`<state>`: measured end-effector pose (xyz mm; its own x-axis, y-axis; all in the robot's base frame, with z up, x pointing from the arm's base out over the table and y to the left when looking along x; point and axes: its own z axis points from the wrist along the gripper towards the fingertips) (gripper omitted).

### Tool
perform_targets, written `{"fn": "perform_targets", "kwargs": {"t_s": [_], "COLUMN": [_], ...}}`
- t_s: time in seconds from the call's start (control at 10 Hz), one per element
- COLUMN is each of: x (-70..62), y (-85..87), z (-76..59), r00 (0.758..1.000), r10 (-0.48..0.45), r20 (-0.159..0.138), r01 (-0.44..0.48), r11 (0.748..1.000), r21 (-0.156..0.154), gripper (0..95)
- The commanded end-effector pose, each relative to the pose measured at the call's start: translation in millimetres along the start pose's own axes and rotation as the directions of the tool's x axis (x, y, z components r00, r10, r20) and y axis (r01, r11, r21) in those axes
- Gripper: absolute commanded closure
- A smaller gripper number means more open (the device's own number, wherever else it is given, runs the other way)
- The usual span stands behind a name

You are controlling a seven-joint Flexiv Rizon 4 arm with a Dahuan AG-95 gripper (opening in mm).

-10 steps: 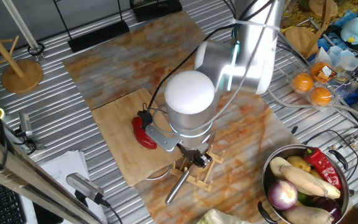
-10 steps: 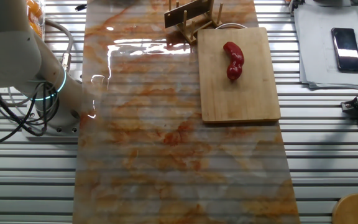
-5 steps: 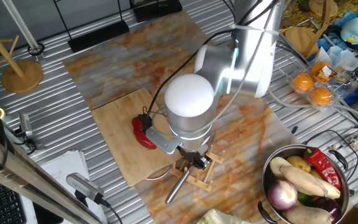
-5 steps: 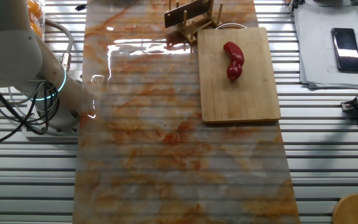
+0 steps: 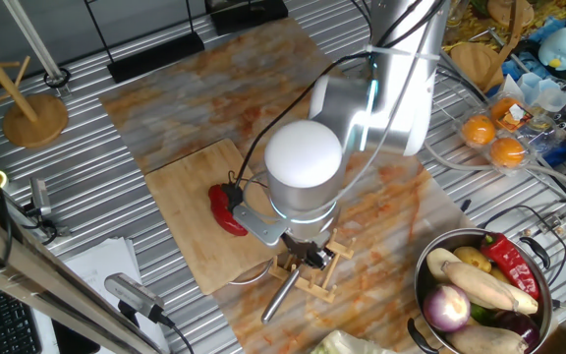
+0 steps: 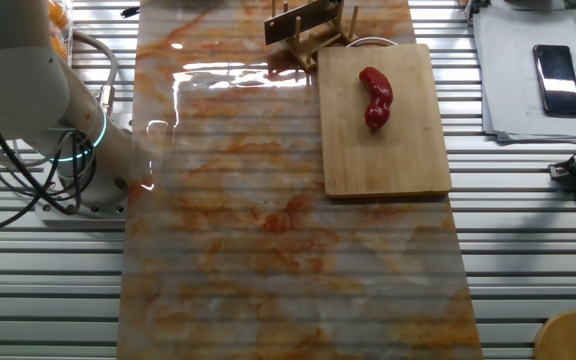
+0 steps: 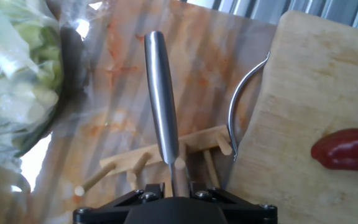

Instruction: Chop the chili peppers

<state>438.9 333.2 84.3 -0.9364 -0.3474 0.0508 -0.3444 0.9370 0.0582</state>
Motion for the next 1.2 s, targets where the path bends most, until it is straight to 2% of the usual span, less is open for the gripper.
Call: {"fn": "perform_targets", "kwargs": {"t_s": [0.1, 0.4, 0.9, 1.2], "x": [-2.5, -1.9, -0.5, 1.3], "y": [-0.4, -0.8, -5.8, -5.8], "z": [6.3, 13.6, 21.3, 32.1], "r00": [1.0, 1.0, 1.0, 1.0], "r10": [0.0, -0.001, 0.012, 0.019], "r20": [0.01, 0.011, 0.017, 0.021], "r01": [0.0, 0.001, -0.012, -0.02], "r11": [1.0, 1.0, 1.0, 0.999], "r21": [0.008, 0.02, 0.023, 0.025], "gripper": [76.0, 76.0, 76.0, 76.0]}}
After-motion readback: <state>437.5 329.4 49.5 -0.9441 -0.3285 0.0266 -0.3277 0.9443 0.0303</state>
